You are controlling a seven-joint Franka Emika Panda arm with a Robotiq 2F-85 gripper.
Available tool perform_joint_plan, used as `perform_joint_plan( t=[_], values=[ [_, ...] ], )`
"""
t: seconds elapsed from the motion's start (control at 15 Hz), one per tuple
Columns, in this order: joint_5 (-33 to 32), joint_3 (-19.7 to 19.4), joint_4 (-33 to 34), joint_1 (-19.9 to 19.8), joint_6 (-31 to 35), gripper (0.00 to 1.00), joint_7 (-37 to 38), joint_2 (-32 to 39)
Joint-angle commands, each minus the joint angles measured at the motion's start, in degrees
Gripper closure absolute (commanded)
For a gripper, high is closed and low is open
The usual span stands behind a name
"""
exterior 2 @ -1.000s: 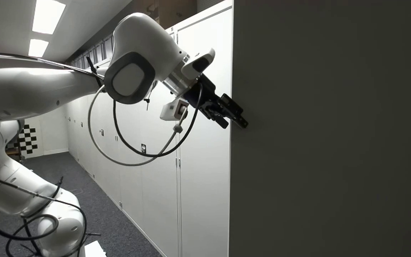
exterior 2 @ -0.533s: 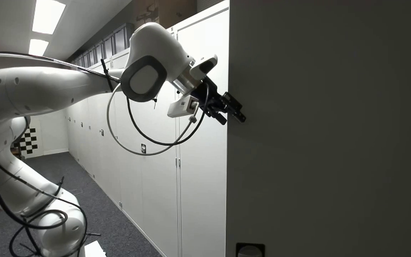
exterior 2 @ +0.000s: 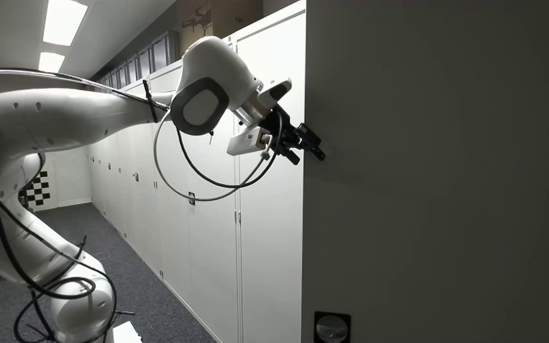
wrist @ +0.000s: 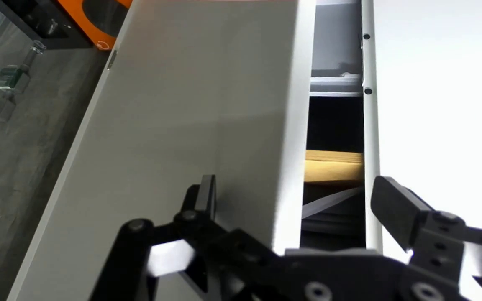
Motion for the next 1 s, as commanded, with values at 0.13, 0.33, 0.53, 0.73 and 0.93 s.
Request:
perform_joint_plan(
  t=[0.13, 0.33, 0.53, 0.73, 0.93],
  values=[
    [3.43, 1.47, 0.48, 0.47, 2.01, 0.00, -2.79, 1.70],
    [4.42, 2.15, 0.33, 0.79, 2.25, 0.00, -2.96, 2.21],
    [5.75, 2.72, 0.41, 1.35, 2.42, 0.00, -3.16, 3.14],
    [7.66, 2.96, 0.85, 2.09, 2.37, 0.00, -3.56, 4.42],
    [9.94, 2.95, 1.28, 3.15, 2.37, 0.00, -4.13, 5.91]
  ],
)
